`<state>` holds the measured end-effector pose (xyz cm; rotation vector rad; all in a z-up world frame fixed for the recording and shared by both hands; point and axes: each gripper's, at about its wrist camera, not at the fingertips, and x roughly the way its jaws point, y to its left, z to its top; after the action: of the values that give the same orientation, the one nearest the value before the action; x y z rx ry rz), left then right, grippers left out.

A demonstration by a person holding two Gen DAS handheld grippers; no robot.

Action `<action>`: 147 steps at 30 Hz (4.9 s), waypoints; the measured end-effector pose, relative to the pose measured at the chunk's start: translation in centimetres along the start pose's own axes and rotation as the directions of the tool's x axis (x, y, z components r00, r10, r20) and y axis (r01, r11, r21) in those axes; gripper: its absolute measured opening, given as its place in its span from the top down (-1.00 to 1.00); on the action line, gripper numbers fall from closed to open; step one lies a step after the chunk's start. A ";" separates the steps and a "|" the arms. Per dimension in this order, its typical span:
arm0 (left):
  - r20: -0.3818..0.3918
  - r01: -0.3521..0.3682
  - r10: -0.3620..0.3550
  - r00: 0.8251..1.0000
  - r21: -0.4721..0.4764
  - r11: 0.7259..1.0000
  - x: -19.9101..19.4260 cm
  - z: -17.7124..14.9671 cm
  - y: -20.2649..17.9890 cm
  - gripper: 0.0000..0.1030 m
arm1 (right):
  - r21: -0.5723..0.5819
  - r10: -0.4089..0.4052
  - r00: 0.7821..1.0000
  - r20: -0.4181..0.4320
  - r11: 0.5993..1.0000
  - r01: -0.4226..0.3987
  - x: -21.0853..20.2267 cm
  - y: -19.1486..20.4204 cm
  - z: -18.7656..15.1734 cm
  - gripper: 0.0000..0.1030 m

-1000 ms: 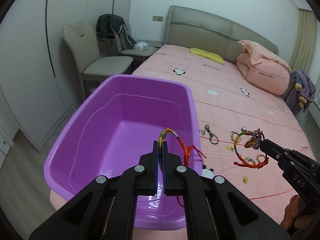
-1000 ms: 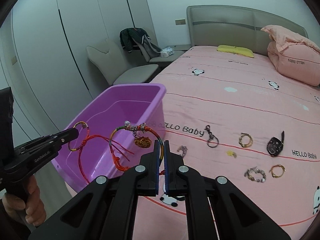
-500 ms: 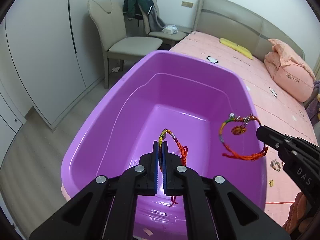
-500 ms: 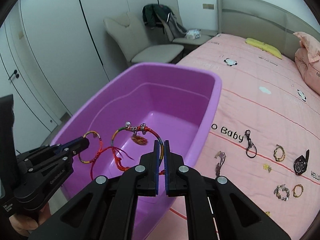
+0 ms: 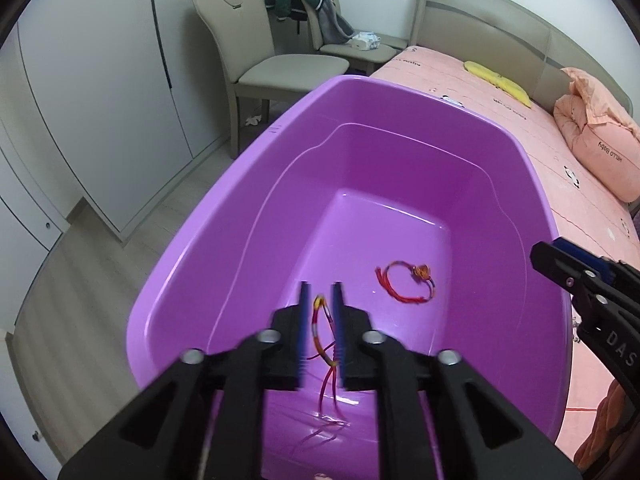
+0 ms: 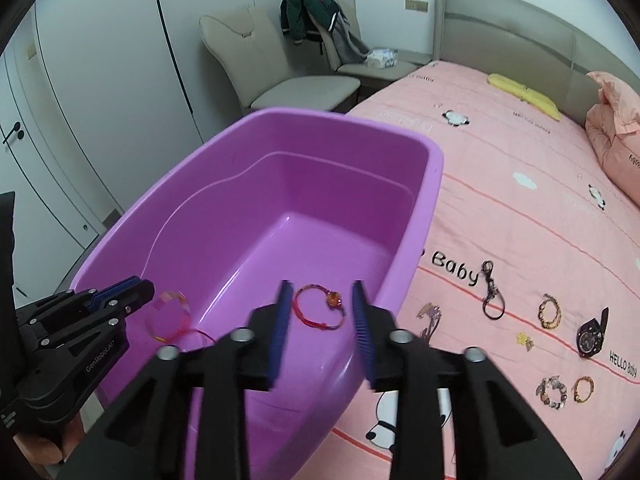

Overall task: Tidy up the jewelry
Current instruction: 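Withdraw both tools from the tub back over the bedsheet, then grasp the brown cord keychain with the left tool while the right tool grasps the yellow flower charm, then carry the keychain and flower charm to the purple tub and release them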

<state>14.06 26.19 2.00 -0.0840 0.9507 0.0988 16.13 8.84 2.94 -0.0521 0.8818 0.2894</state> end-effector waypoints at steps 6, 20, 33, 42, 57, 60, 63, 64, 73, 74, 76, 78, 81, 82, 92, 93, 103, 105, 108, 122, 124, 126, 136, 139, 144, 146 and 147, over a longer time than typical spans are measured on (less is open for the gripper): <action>0.079 -0.077 0.077 0.994 -0.008 0.997 -2.0 -0.7 0.4 -0.50 | 0.000 -0.021 0.999 0.031 1.000 0.021 -1.5 -0.8 -0.4 0.29; 0.066 -0.082 0.083 0.994 -0.020 0.996 -4.2 -2.2 -0.1 -0.60 | 0.041 -0.005 0.999 0.043 0.999 0.003 -4.5 -2.4 -3.4 0.18; 0.112 -0.097 0.092 0.989 0.041 0.994 -7.3 -5.6 -3.9 -0.76 | 0.113 -0.023 0.997 0.077 0.993 0.014 -8.6 -5.3 -9.0 -0.08; 0.162 -0.032 0.014 0.987 0.110 0.993 -9.8 -9.1 -7.8 -0.83 | 0.189 -0.049 0.995 0.090 0.981 0.031 -11.6 -9.1 -14.8 -0.25; 0.110 0.159 -0.190 0.976 0.249 0.956 -10.7 -13.7 -16.5 -0.87 | 0.343 -0.182 0.981 0.061 0.927 0.150 -15.2 -17.4 -23.2 -0.29; 0.080 0.182 -0.209 0.975 0.260 0.948 -9.8 -14.3 -18.0 -0.87 | 0.381 -0.203 0.978 0.053 0.909 0.168 -15.3 -18.9 -24.1 -0.29; 0.061 0.188 -0.212 0.975 0.272 0.944 -8.7 -14.5 -19.5 -0.87 | 0.406 -0.218 0.975 0.049 0.896 0.180 -15.0 -20.2 -24.7 -0.29; 0.055 0.189 -0.212 0.976 0.277 0.942 -8.3 -14.6 -20.0 -0.87 | 0.411 -0.223 0.974 0.047 0.893 0.184 -14.9 -20.5 -24.8 -0.29; 0.016 0.181 -0.193 0.981 0.284 0.942 -2.8 -13.9 -23.0 -0.87 | 0.425 -0.231 0.973 0.001 0.881 0.209 -10.9 -22.6 -25.0 -0.29; 0.007 0.178 -0.187 0.982 0.278 0.944 -1.9 -13.8 -23.1 -0.87 | 0.427 -0.229 0.973 -0.004 0.880 0.209 -10.3 -22.8 -24.9 -0.29; -0.005 0.172 -0.177 0.984 0.270 0.948 -0.5 -13.5 -23.2 -0.87 | 0.428 -0.226 0.974 -0.016 0.879 0.211 -8.9 -23.2 -24.7 -0.29; -0.020 0.163 -0.164 0.986 0.266 0.950 1.4 -13.1 -23.5 -0.87 | 0.428 -0.230 0.973 -0.024 0.877 0.218 -7.7 -23.5 -24.5 -0.29; -0.036 0.146 -0.142 0.989 0.266 0.953 3.9 -12.5 -23.8 -0.87 | 0.430 -0.232 0.972 -0.045 0.874 0.228 -5.5 -23.9 -24.1 -0.29; -0.040 0.143 -0.137 0.990 0.267 0.953 4.7 -12.3 -24.0 -0.87 | 0.432 -0.231 0.972 -0.049 0.872 0.229 -4.9 -24.1 -24.0 -0.29; -0.042 0.138 -0.131 0.990 0.294 0.946 11.7 -10.1 -25.6 -0.87 | 0.444 -0.284 0.956 -0.075 0.849 0.287 0.1 -24.6 -23.8 -0.29; -0.042 0.144 -0.138 0.990 0.297 0.944 12.2 -10.0 -25.7 -0.87 | 0.443 -0.296 0.952 -0.078 0.845 0.299 0.4 -24.5 -23.9 -0.29; -0.037 0.177 -0.175 0.984 0.351 0.920 14.9 -9.7 -26.1 -0.87 | 0.414 -0.373 0.922 -0.101 0.827 0.380 2.6 -24.3 -24.0 -0.29; -0.042 0.183 -0.180 0.983 0.346 0.920 15.3 -9.5 -26.0 -0.87 | 0.404 -0.379 0.920 -0.102 0.829 0.386 2.8 -24.1 -23.9 -0.29; -0.045 0.196 -0.192 0.980 0.336 0.921 15.8 -9.1 -25.7 -0.87 | 0.388 -0.386 0.916 -0.107 0.832 0.396 3.1 -23.7 -23.8 -0.28; -0.057 0.220 -0.213 0.975 0.357 0.908 17.5 -8.5 -26.2 -0.68 | 0.346 -0.388 0.916 -0.100 0.850 0.398 4.1 -23.1 -23.8 -0.04; -0.050 0.220 -0.217 0.975 0.367 0.904 17.4 -8.7 -26.3 -0.59 | 0.334 -0.389 0.916 -0.101 0.854 0.400 4.3 -22.9 -23.7 0.02; -0.043 0.230 -0.232 0.972 0.391 0.891 17.0 -9.0 -26.6 -0.39 | 0.325 -0.386 0.917 -0.100 0.858 0.397 4.3 -22.8 -23.6 0.10; -0.071 0.290 -0.289 0.955 0.442 0.849 16.1 -9.7 -27.6 0.62 | 0.284 -0.357 0.929 -0.098 0.884 0.370 4.7 -22.1 -23.1 0.53; -0.087 0.299 -0.290 0.953 0.430 0.852 15.7 -9.8 -27.5 0.72 | 0.295 -0.336 0.937 -0.090 0.890 0.348 4.3 -22.2 -23.1 0.75; -0.126 0.344 -0.321 0.939 0.399 0.850 14.1 -10.4 -27.2 0.75 | 0.318 -0.311 0.947 -0.078 0.893 0.319 3.4 -22.4 -23.5 0.75; -0.140 0.359 -0.331 0.933 0.398 0.844 13.2 -11.2 -27.2 0.76 | 0.320 -0.306 0.949 -0.072 0.894 0.313 2.9 -22.5 -23.8 0.75; -0.148 0.368 -0.337 0.930 0.397 0.841 12.7 -11.6 -27.2 0.76 | 0.322 -0.303 0.950 -0.071 0.895 0.309 2.6 -22.5 -24.0 0.75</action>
<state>15.30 -1.49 -14.31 0.1371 0.9963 -0.4563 5.74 -16.08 -15.99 0.1178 0.9163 -0.1581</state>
